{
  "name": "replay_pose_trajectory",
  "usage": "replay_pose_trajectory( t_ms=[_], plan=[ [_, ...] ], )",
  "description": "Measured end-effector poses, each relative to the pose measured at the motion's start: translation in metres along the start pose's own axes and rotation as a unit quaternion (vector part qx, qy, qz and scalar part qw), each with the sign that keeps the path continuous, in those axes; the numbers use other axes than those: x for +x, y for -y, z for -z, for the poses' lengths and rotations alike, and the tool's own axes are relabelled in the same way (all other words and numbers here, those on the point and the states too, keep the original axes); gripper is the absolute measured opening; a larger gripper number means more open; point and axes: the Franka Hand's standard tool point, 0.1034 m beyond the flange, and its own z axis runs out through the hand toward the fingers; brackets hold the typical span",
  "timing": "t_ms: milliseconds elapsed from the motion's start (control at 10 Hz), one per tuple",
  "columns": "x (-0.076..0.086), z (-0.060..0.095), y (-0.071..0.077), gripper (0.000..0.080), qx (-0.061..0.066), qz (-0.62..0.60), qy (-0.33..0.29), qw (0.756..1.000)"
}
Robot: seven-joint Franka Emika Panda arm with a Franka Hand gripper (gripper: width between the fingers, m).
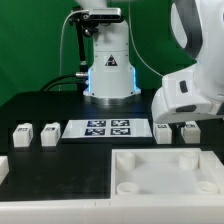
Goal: Assemble one leg
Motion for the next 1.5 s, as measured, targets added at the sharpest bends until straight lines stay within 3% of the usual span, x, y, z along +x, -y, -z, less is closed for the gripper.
replay_pose_trajectory(
  t_ms=[500, 900, 1100, 1200, 1300, 1500],
  plan=[
    [0.001, -0.036, 0.000, 0.0649, 0.000, -0.008, 0.019, 1.000],
    [0.002, -0.039, -0.001, 0.0649, 0.001, -0.009, 0.022, 1.000],
    [0.002, -0.039, -0.001, 0.0389, 0.001, -0.009, 0.022, 1.000],
    [0.002, -0.039, -0.001, 0.0389, 0.001, -0.008, 0.022, 1.000],
    [0.002, -0.038, -0.001, 0.0290, 0.001, -0.008, 0.022, 1.000],
    [0.002, -0.038, -0.001, 0.0290, 0.001, -0.008, 0.022, 1.000]
  ],
)
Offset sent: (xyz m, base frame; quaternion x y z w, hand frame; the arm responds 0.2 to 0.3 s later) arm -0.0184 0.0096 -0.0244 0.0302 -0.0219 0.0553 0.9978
